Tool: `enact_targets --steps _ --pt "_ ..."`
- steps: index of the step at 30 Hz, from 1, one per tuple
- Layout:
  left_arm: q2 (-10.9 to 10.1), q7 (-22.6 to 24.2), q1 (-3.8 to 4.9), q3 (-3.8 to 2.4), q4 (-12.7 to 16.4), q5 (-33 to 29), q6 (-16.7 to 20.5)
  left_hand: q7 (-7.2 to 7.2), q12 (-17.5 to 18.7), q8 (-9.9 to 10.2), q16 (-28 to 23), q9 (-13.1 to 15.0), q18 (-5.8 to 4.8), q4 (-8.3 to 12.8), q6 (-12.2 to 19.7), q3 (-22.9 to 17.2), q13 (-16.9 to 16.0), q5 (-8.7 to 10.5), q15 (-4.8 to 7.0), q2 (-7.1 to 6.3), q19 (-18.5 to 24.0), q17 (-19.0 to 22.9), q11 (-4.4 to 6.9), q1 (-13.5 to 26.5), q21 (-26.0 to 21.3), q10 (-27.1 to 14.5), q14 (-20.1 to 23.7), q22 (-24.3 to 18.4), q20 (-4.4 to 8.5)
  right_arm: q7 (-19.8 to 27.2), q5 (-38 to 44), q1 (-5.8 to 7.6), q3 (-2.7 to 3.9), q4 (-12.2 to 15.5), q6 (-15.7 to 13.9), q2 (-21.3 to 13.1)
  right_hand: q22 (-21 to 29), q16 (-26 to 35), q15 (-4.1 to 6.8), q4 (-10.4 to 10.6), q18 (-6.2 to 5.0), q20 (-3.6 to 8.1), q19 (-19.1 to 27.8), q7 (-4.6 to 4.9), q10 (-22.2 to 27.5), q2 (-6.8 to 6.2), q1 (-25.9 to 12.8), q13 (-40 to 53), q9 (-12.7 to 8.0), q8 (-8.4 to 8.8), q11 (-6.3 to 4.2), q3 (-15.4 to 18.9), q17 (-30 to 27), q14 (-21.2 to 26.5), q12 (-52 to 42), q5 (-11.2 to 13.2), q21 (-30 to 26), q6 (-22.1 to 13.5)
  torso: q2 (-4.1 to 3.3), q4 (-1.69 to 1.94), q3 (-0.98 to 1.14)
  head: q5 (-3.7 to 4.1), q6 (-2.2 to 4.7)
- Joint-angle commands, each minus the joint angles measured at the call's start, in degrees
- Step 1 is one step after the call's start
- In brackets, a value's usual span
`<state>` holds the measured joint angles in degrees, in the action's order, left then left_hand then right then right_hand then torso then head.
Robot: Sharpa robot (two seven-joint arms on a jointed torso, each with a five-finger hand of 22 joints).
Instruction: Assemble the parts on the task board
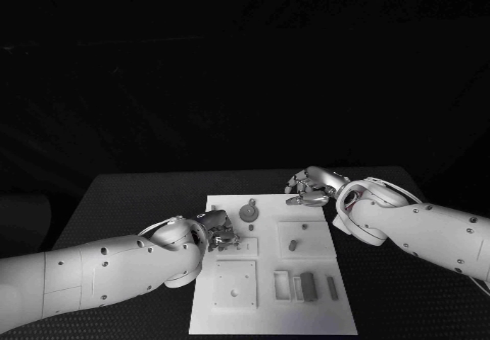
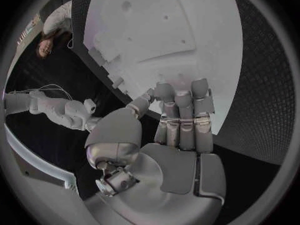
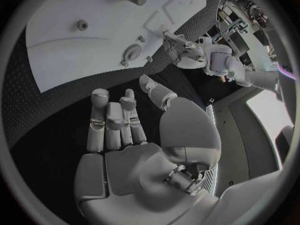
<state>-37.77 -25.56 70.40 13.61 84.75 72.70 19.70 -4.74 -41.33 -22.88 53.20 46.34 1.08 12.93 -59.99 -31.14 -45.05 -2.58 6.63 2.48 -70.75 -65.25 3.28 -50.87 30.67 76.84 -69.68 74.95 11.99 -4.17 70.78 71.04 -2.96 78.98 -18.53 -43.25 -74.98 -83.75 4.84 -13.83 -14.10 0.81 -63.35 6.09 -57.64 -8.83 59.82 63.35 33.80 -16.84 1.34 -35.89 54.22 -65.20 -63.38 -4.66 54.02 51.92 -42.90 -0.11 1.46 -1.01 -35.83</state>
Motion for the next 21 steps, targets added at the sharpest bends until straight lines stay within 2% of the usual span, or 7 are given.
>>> enact_targets --steps 1,15,21 --pt "0.43 -0.28 -0.05 -0.04 -0.25 0.35 -0.53 2.88 -0.35 0.49 0.32 -0.20 2.61 0.10 -3.30 -0.34 -0.03 -0.21 0.24 -0.67 -0.14 0.17 1.05 0.06 0.25 -1.52 0.23 0.46 0.12 0.57 -0.08 -0.04 0.01 0.07 0.75 0.00 -0.84 0.33 -0.02 0.29 -0.90 -0.07 0.35 1.50 0.29 0.54 0.03 -0.06 -0.07 0.33 -0.09 0.20 -0.09 0.57 0.26 0.16 -0.18 1.04 0.04 -0.01 0.03 0.05 0.07" --pt "1.26 -1.08 -0.51 -0.05 -1.53 0.63 -1.80 2.65 -0.76 1.62 1.09 -0.58 2.47 0.33 -3.27 -0.22 0.16 -0.21 0.31 -1.35 -0.04 1.09 0.84 0.01 -0.02 -1.97 0.81 0.72 0.16 0.61 -0.22 -0.08 0.01 0.07 1.01 -0.04 -0.84 0.35 -0.02 0.36 -0.90 -0.10 0.37 1.51 0.30 0.56 -0.03 -0.11 -0.07 0.35 -0.09 0.26 -0.10 0.59 0.26 0.16 -0.21 1.04 0.04 0.01 0.03 0.36 0.00" --pt "1.51 -1.12 -0.58 -0.06 -1.85 0.63 -2.13 2.52 -0.94 2.16 1.47 -0.71 2.38 0.04 -3.18 0.13 0.29 -0.21 0.31 -2.36 0.01 1.62 0.72 0.52 -0.21 -2.23 1.14 0.79 0.17 0.61 -0.23 -0.11 0.01 0.05 0.99 -0.06 -0.84 0.36 -0.02 0.37 -0.90 -0.11 0.38 1.51 0.31 0.55 -0.05 -0.12 -0.07 0.36 -0.09 0.28 -0.11 0.59 0.27 0.16 -0.22 1.03 0.02 0.05 0.00 0.43 -0.10"
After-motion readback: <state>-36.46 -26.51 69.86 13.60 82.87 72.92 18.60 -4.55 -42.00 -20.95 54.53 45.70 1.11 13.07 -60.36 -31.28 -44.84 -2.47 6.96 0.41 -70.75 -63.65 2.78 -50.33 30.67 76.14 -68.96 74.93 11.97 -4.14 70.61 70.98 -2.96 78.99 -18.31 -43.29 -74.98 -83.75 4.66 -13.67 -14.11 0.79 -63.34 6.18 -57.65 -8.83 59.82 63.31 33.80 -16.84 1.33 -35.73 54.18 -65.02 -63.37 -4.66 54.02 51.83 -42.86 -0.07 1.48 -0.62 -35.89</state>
